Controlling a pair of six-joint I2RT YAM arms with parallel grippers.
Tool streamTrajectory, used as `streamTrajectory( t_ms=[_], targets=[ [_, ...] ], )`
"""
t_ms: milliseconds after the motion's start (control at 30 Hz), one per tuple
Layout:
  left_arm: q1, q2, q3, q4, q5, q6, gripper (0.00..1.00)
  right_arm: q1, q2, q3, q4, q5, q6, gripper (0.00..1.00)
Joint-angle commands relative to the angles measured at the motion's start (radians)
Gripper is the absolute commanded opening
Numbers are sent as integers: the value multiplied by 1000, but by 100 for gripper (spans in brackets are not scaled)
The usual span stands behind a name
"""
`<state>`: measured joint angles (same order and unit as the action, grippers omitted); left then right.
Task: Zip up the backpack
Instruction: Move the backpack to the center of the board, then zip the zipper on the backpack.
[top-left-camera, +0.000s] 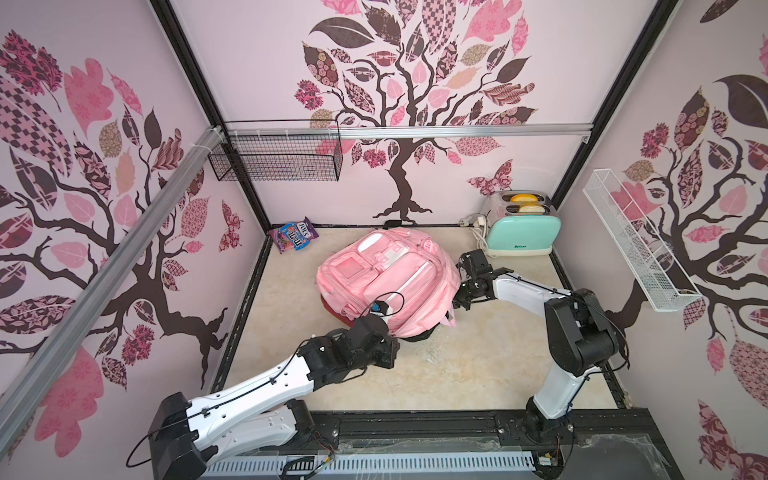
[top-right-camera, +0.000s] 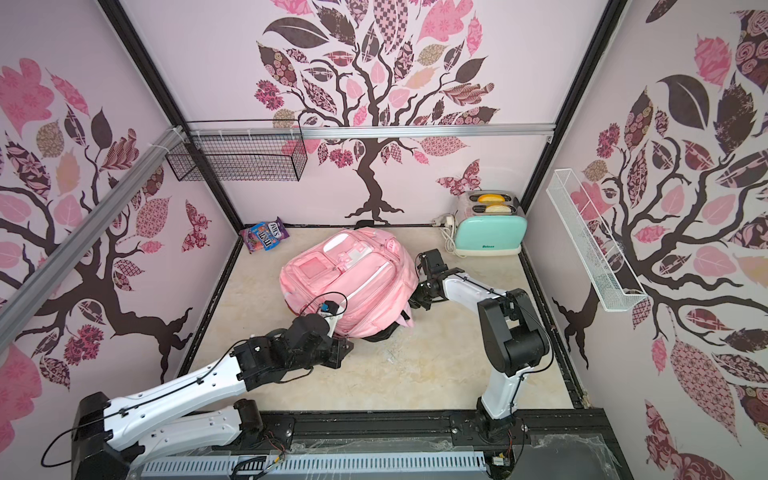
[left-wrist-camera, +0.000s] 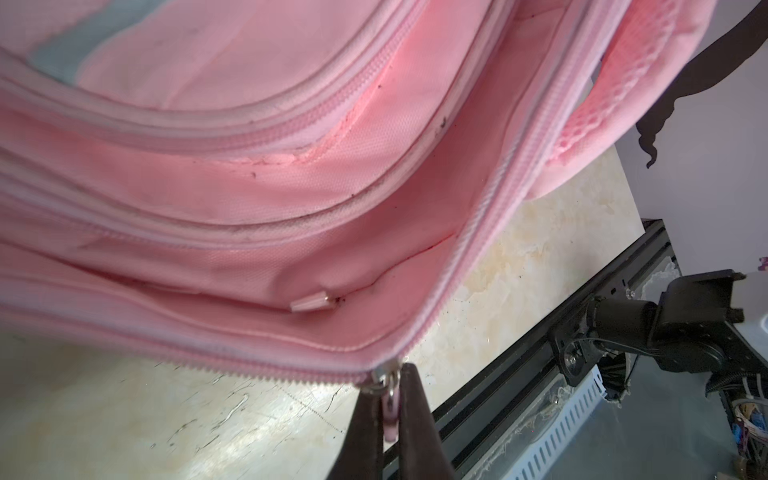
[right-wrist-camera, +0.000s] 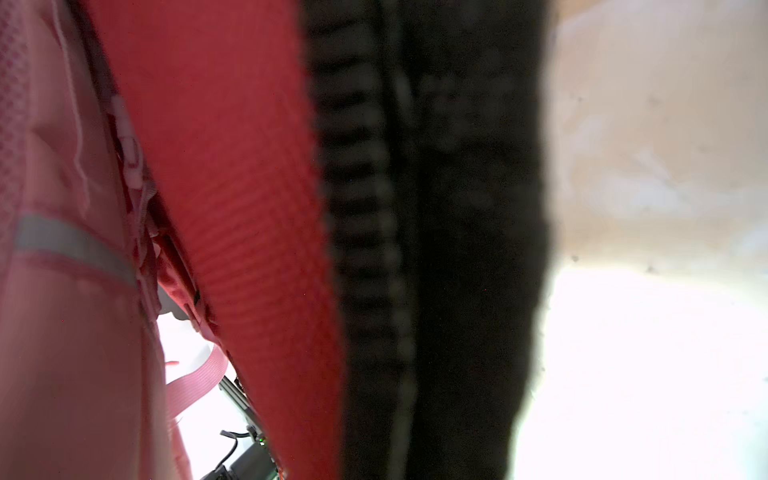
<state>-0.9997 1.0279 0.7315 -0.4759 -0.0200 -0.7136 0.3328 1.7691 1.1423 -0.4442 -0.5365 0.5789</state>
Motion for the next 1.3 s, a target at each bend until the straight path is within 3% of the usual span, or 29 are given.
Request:
streamTrajectory(
  t_ms=[0,67,100,133,333,567,733,1000,1267],
  targets=[
    [-12,46,-20,258,94,-15,0,-52,-94,36,-87,78,-41,22],
    [-12,89,-15,308,113,-16,0,-76,-161,10,-117,163,-24,34],
    [-12,115,-11,333,120,-13,0,-80,-198,6,-142,219,-23,54],
    [-12,141,-3,352,129,-11,0,-85,-233,11,-172,268,-26,68],
    [-12,253,15,437,151,-20,0,-159,-367,49,-253,282,-62,87],
    [-12,335,21,512,171,-41,0,-172,-568,15,-343,347,-47,89],
    [-12,392,53,551,210,-36,0,-150,-685,-193,-266,129,73,89],
    [-13,418,69,585,237,-30,0,129,-814,-517,-26,177,337,89],
    [-13,406,9,681,293,-43,0,157,-788,-601,183,139,389,90]
  ],
)
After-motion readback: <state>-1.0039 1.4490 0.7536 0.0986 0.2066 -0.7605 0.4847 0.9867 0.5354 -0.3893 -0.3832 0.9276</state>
